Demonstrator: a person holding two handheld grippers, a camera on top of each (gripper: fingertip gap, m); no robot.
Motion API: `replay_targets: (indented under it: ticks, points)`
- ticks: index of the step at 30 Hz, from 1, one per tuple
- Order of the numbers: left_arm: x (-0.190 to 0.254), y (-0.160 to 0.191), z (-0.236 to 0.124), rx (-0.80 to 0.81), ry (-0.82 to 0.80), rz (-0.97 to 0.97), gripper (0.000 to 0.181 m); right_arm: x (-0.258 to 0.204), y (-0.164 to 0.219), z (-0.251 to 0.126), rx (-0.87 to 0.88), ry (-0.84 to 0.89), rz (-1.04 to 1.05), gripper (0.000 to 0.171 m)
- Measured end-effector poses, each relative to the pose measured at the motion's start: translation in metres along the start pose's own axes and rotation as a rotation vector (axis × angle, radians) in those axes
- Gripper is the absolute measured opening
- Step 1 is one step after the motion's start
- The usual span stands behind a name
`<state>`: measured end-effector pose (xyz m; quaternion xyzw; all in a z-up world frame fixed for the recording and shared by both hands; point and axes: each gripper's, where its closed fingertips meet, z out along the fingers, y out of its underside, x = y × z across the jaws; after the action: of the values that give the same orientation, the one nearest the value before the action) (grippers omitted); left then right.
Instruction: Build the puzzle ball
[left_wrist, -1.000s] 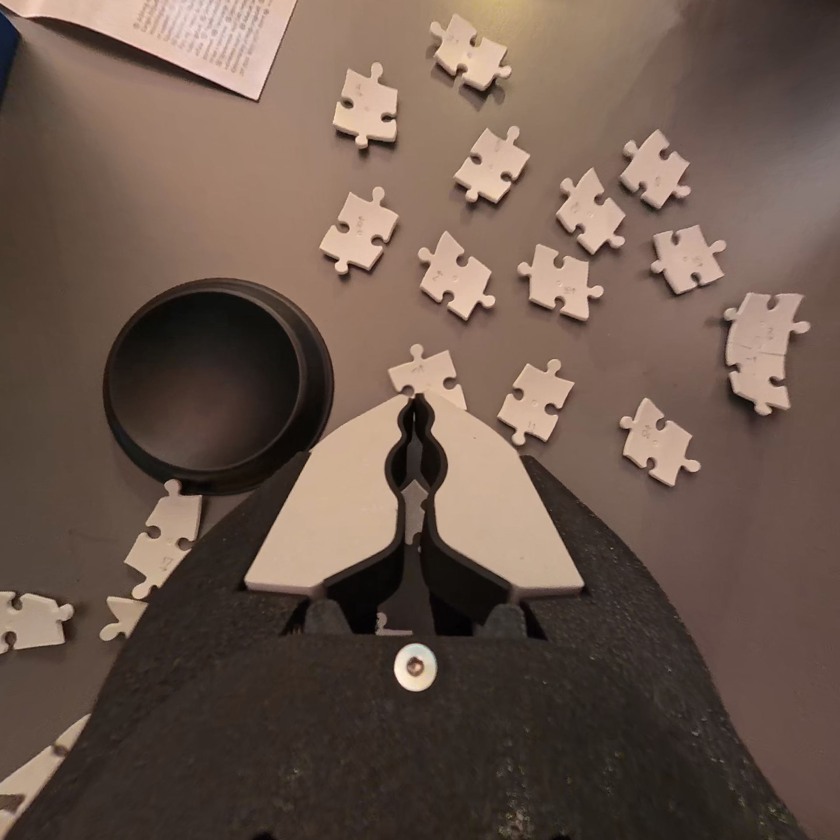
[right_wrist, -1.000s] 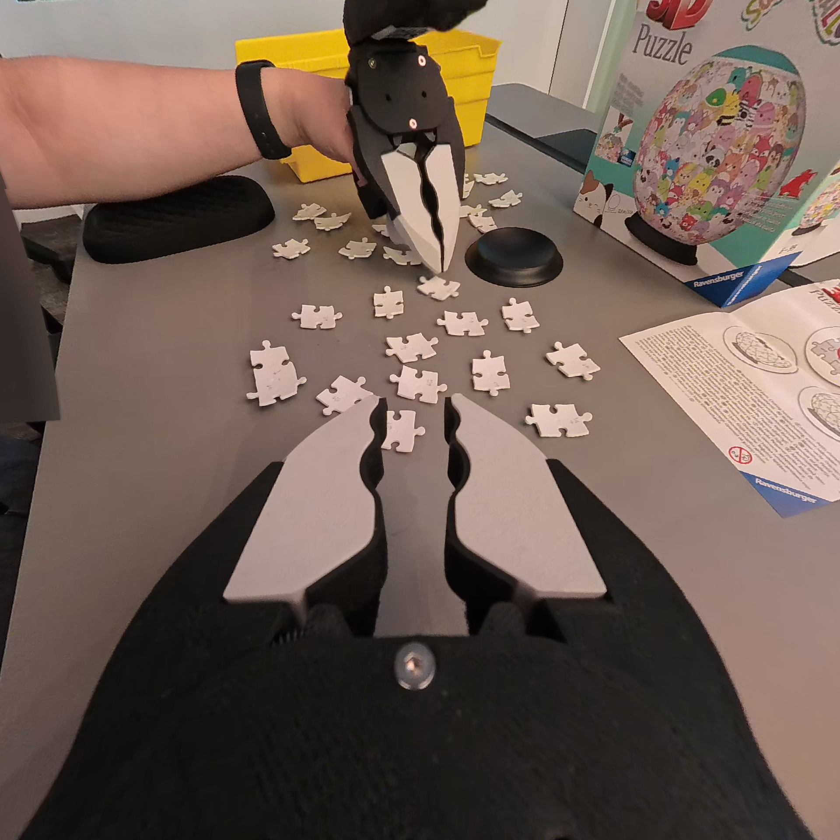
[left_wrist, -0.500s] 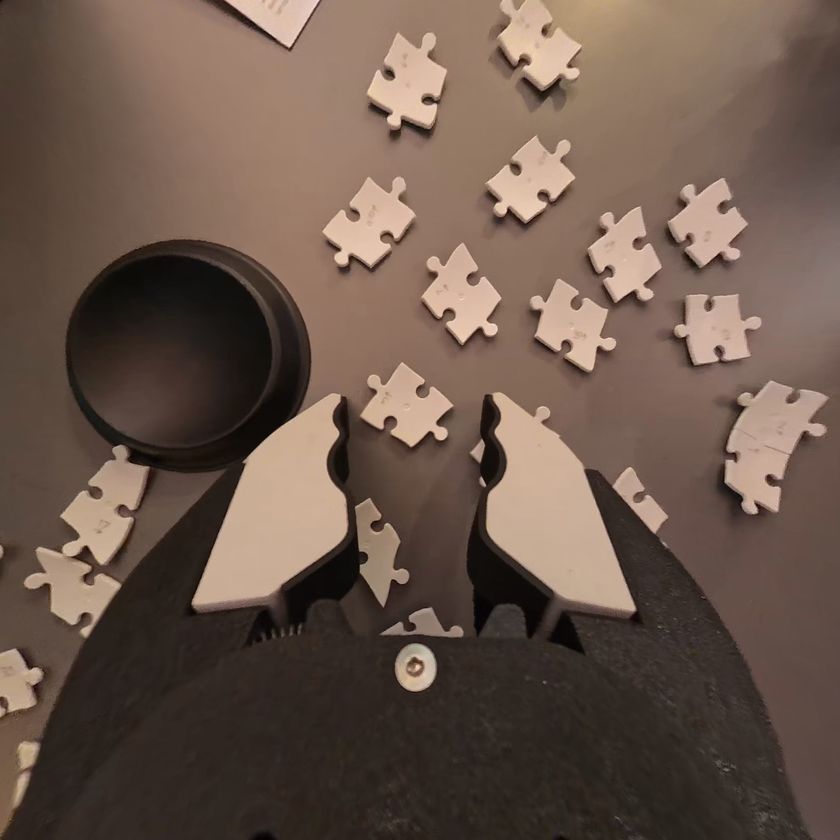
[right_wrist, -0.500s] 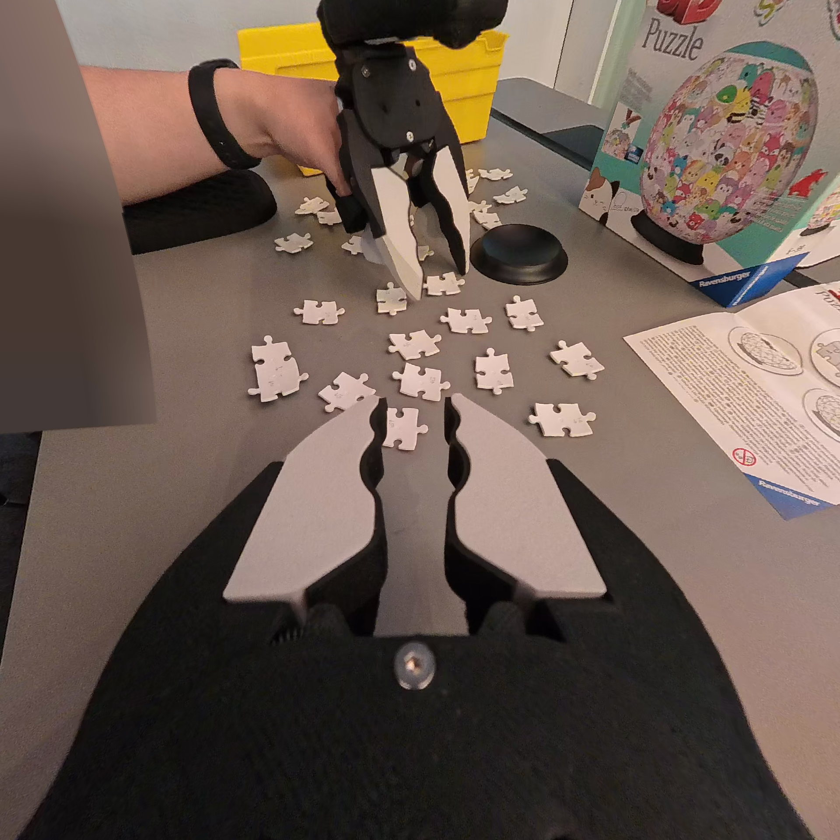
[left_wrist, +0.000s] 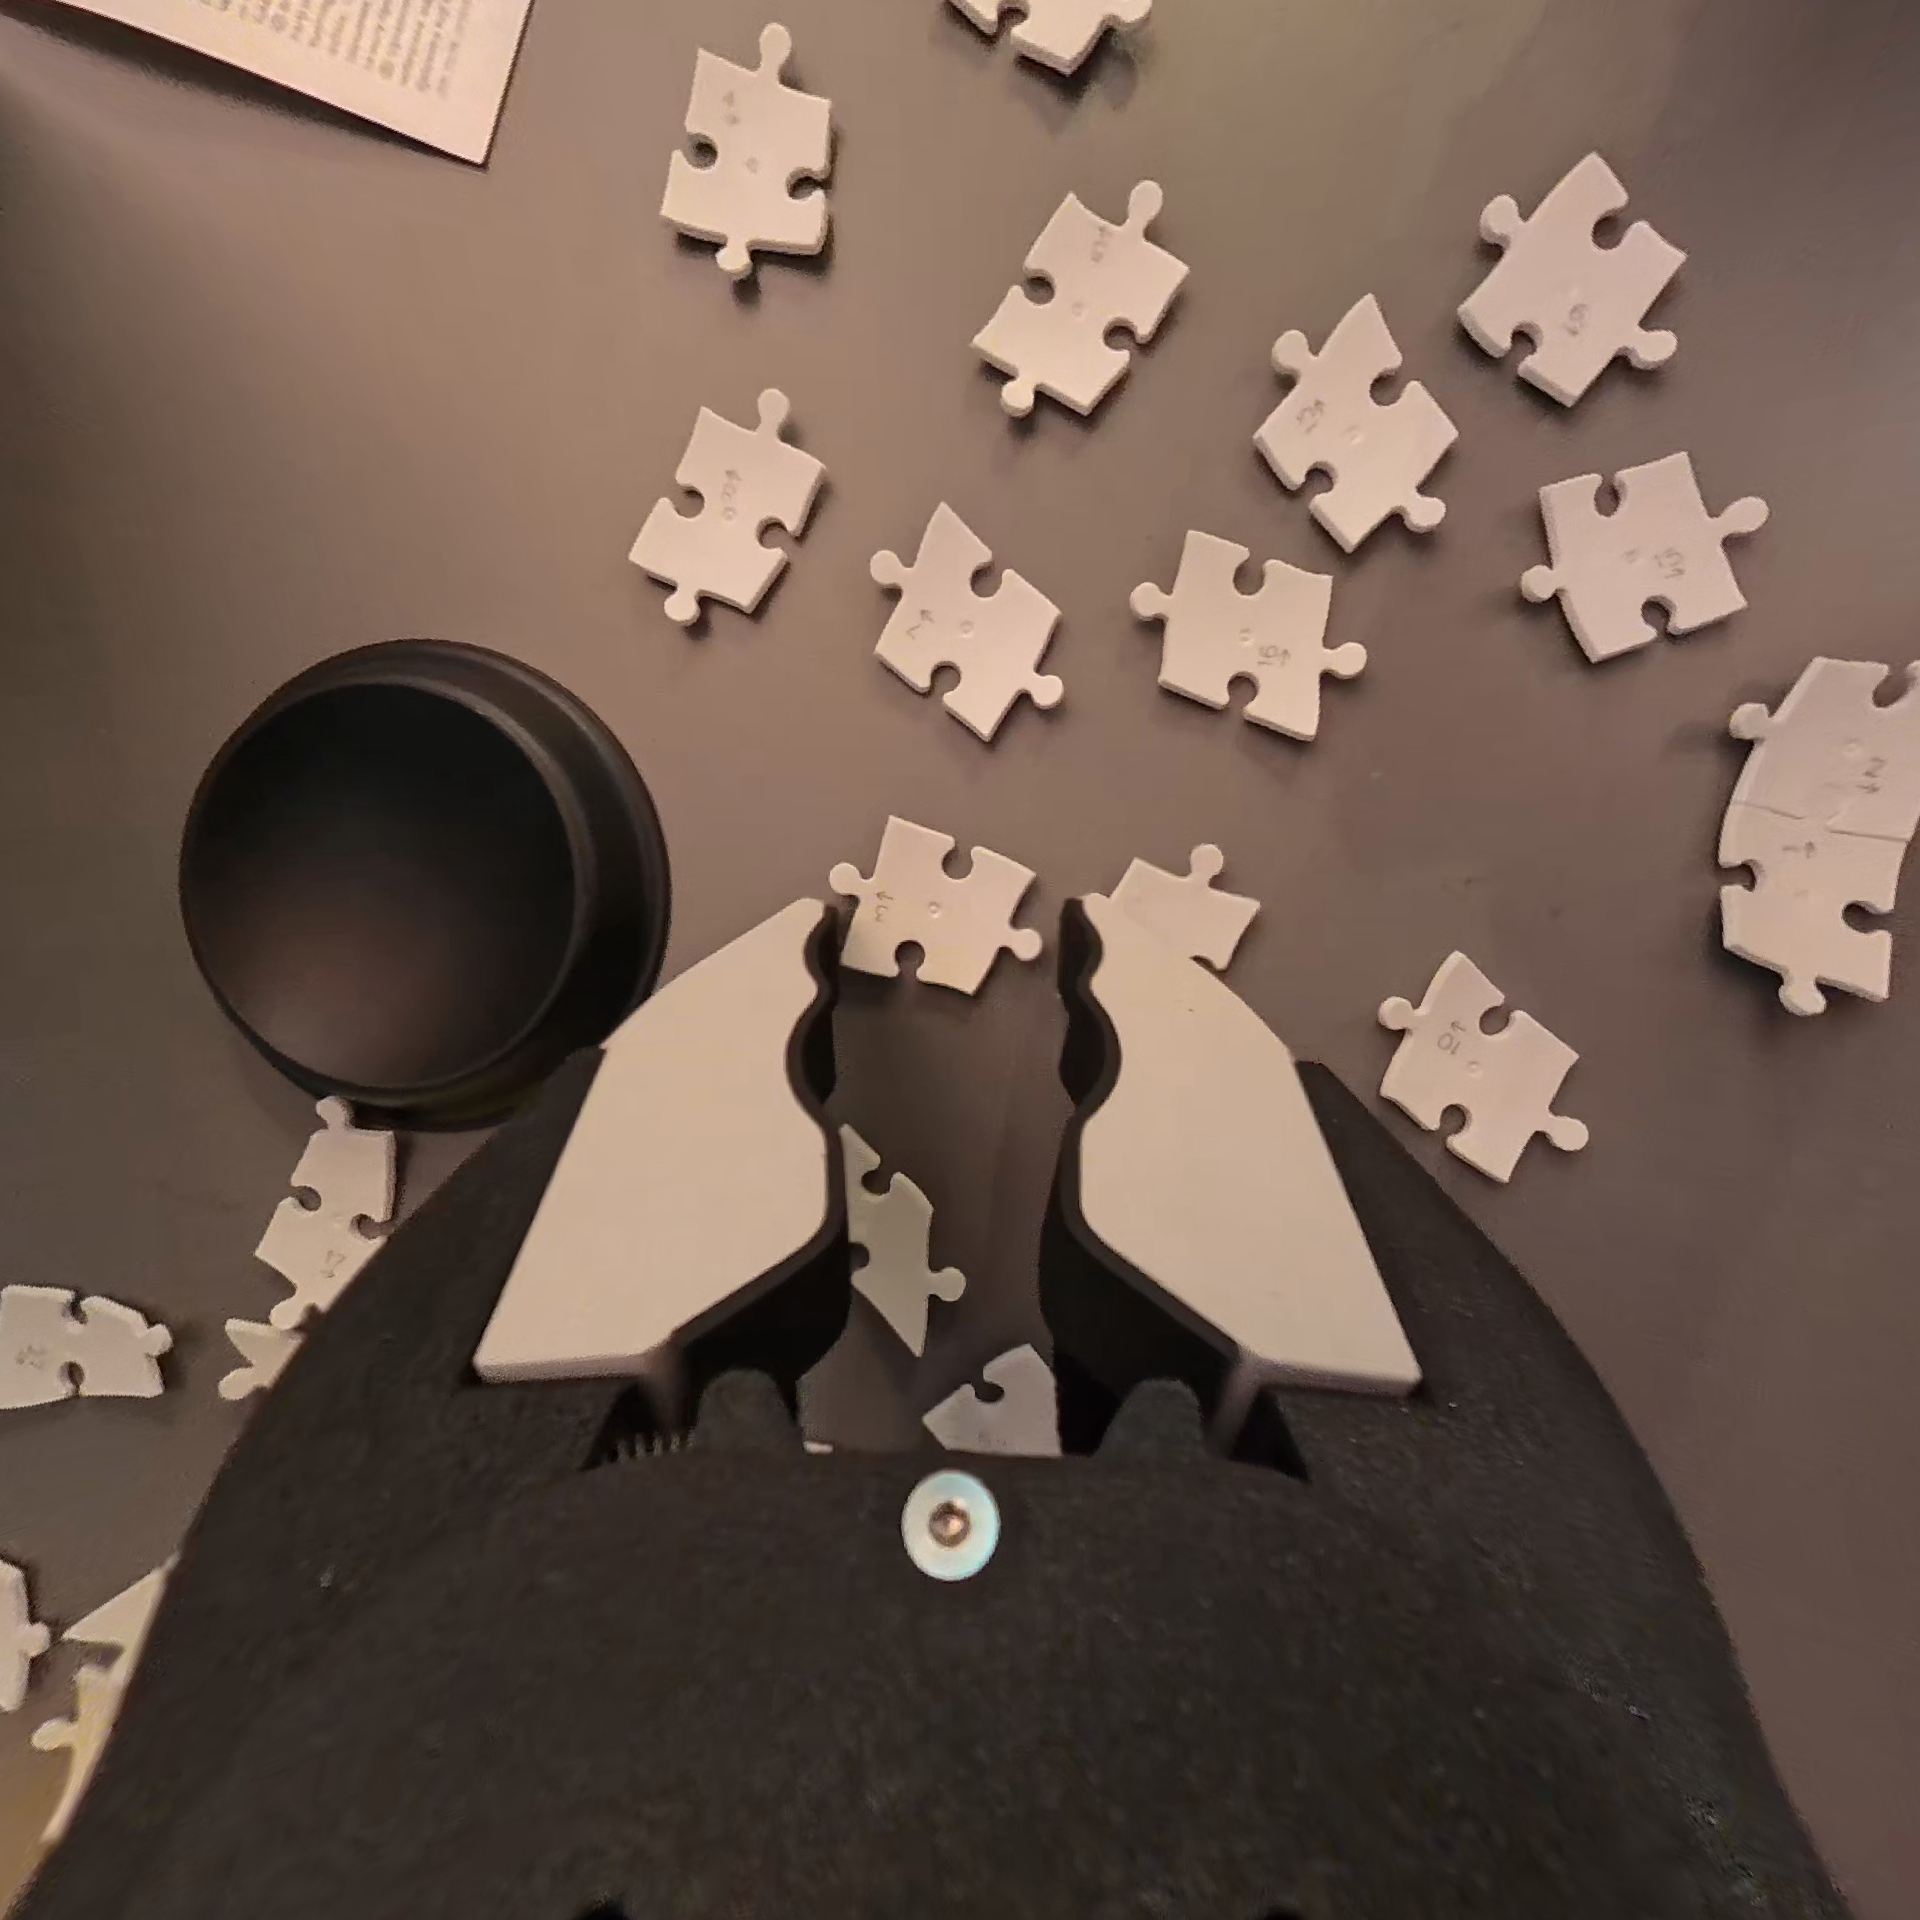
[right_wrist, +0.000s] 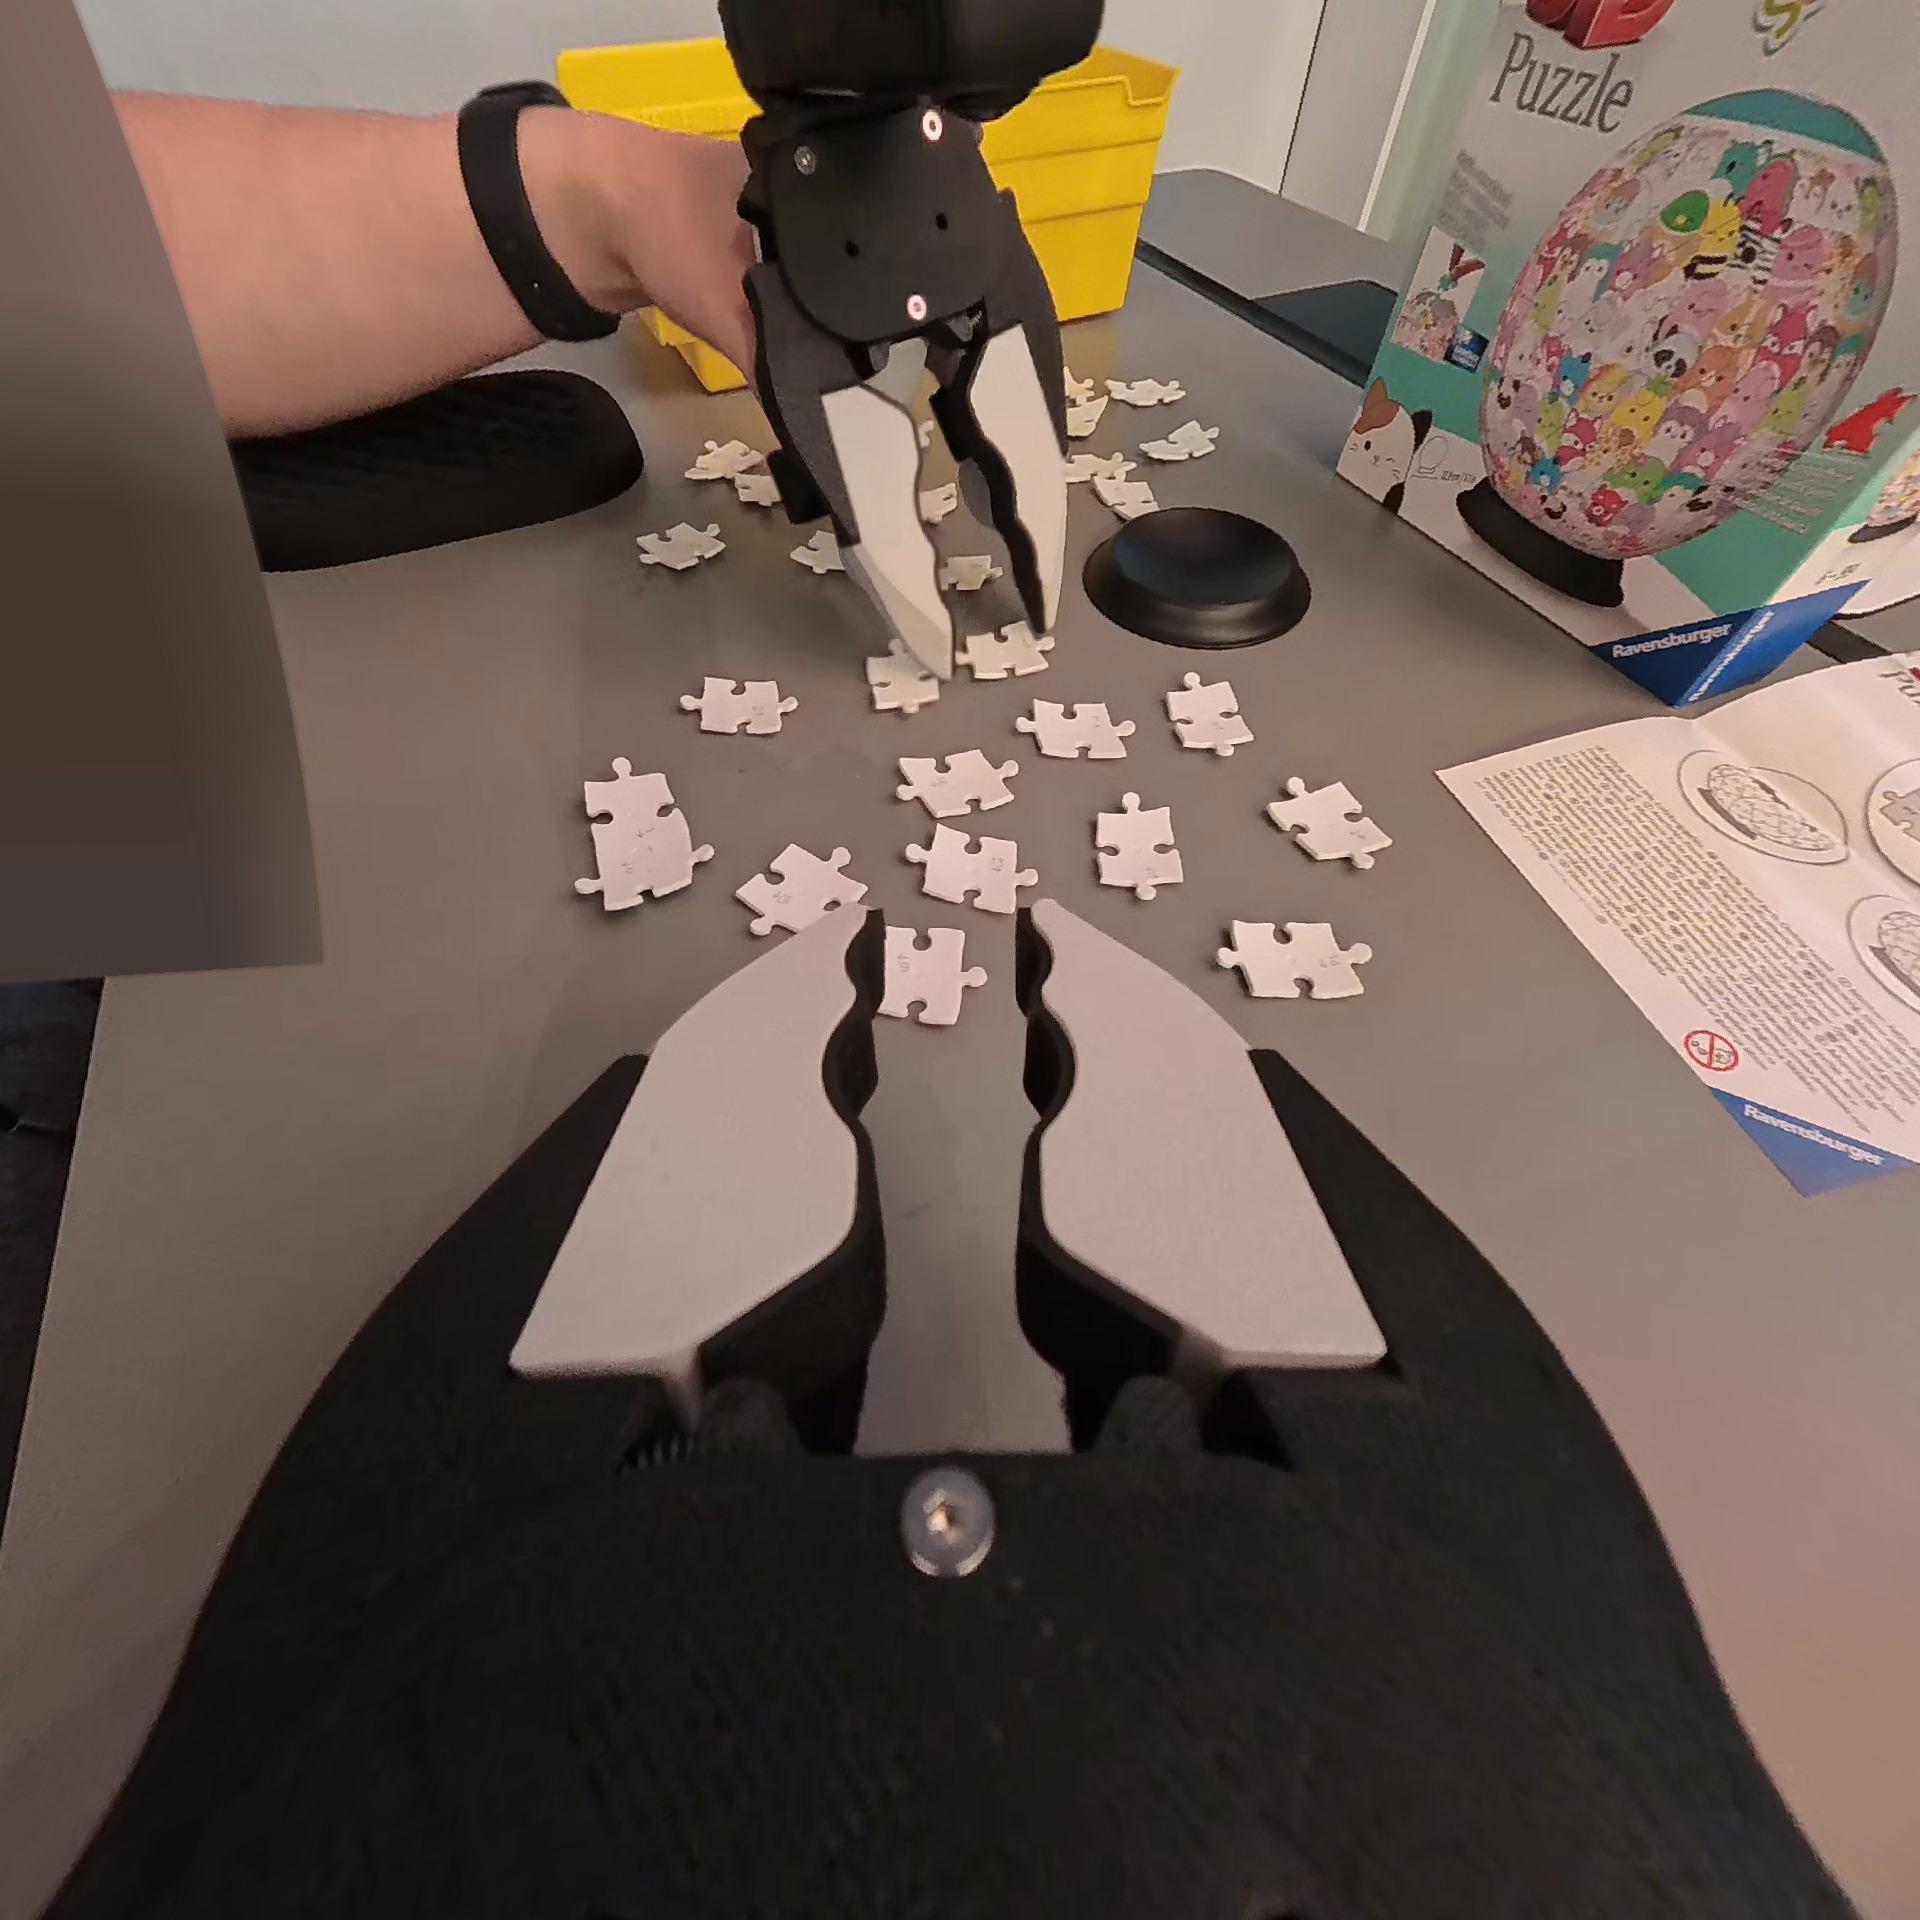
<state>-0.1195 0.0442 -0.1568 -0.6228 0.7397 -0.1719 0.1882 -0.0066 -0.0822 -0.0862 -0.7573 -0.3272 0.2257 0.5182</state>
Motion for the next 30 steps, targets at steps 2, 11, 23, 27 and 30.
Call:
replay_targets:
  ticks: [2,11,23,27,30]
  points:
    - [-0.001,0.002,-0.001,-0.012,-0.006,0.023,0.041,0.0,0.001,0.0,-0.004,-0.003,0.0,0.025]
    - [0.0,0.001,0.0,-0.022,0.077,0.039,0.036,0.0,0.001,0.001,-0.007,-0.006,0.004,0.025]
    - [0.015,-0.022,-0.026,0.055,0.113,0.122,0.035,0.0,0.0,0.0,0.002,-0.01,0.015,0.025]
    - [0.061,-0.025,-0.044,0.08,0.189,0.206,0.035,0.0,0.0,0.0,0.0,-0.01,0.008,0.025]
    - [0.097,-0.004,-0.048,0.024,0.229,0.269,0.035,-0.001,0.001,0.001,-0.004,-0.01,0.008,0.025]
